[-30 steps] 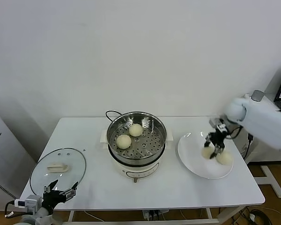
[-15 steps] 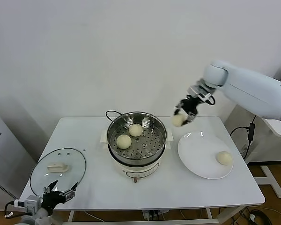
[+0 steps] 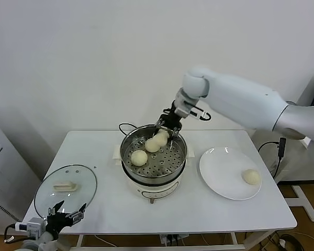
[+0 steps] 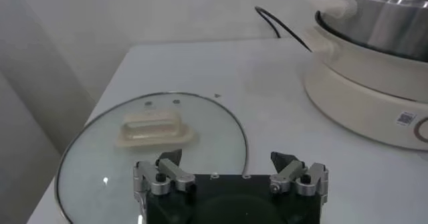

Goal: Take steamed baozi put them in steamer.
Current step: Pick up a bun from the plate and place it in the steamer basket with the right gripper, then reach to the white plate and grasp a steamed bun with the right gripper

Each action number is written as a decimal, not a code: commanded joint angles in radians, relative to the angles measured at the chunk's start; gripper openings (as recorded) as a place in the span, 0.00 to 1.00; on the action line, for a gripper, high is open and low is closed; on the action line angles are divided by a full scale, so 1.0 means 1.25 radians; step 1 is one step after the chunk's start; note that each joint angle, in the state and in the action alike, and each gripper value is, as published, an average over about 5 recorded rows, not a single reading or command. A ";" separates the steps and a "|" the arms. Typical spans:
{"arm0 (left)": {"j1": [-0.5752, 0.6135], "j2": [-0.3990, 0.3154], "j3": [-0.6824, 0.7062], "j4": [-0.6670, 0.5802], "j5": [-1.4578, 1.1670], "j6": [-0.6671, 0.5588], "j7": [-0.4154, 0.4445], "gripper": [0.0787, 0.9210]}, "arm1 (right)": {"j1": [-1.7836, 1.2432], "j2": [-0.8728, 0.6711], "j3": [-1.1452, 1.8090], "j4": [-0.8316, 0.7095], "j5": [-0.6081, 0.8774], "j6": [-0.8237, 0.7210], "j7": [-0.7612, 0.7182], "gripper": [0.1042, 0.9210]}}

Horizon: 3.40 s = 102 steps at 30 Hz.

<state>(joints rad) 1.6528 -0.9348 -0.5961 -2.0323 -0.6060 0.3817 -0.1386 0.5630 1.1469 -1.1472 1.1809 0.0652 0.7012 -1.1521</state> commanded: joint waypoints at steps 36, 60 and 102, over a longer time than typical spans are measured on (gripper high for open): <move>-0.007 0.002 -0.002 0.013 -0.008 -0.004 0.001 0.88 | -0.179 0.058 0.063 0.086 -0.298 0.137 -0.036 0.68; -0.016 0.002 0.002 0.007 -0.009 0.003 -0.001 0.88 | 0.040 -0.134 -0.002 -0.051 0.039 -0.192 -0.099 0.88; -0.011 -0.004 -0.005 -0.005 -0.011 0.005 -0.001 0.88 | -0.263 -0.312 0.102 -0.357 -0.053 -0.328 -0.070 0.88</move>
<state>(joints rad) 1.6400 -0.9409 -0.6019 -2.0404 -0.6197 0.3882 -0.1407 0.3701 0.7548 -1.1263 0.8273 0.0582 0.2903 -1.2571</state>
